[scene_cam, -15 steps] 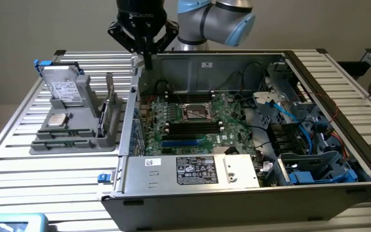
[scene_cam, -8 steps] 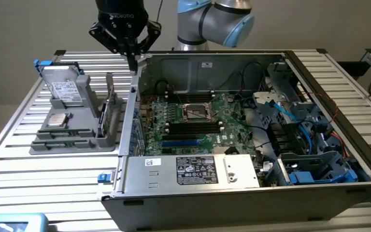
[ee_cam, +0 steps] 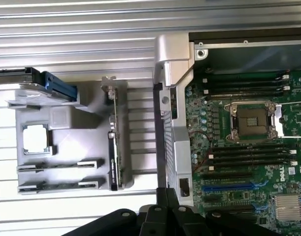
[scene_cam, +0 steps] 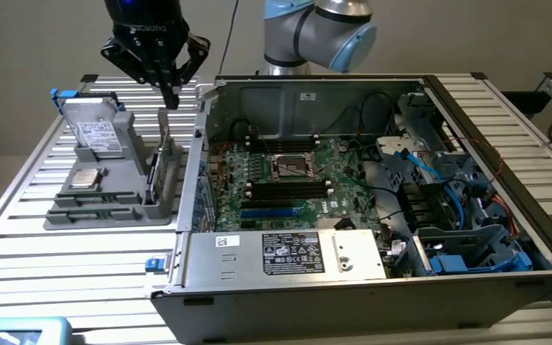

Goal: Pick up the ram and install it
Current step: 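Reach for the ram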

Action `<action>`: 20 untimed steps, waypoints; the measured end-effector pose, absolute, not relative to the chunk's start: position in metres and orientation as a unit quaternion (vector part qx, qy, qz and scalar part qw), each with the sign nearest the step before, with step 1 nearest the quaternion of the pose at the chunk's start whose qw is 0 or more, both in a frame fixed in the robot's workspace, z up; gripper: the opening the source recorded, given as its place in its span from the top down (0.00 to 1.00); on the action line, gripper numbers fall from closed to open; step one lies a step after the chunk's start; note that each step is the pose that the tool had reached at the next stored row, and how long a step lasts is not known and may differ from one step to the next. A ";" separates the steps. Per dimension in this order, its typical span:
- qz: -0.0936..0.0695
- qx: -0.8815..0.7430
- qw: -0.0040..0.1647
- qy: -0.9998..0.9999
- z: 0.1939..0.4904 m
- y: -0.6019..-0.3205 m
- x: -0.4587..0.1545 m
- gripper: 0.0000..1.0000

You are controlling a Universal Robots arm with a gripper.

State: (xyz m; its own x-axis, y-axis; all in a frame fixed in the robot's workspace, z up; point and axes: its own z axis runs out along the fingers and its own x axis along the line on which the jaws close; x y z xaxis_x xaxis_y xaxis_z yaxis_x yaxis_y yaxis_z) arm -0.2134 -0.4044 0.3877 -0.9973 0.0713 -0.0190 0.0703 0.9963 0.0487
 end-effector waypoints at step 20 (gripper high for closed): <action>0.023 0.034 -0.014 0.999 0.358 -0.409 -0.280 0.89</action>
State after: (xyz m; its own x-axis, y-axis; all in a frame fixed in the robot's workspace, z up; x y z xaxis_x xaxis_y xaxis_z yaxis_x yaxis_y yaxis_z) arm -0.2802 -0.4087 0.3578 -0.9973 0.0677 0.0301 0.0690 0.9966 0.0451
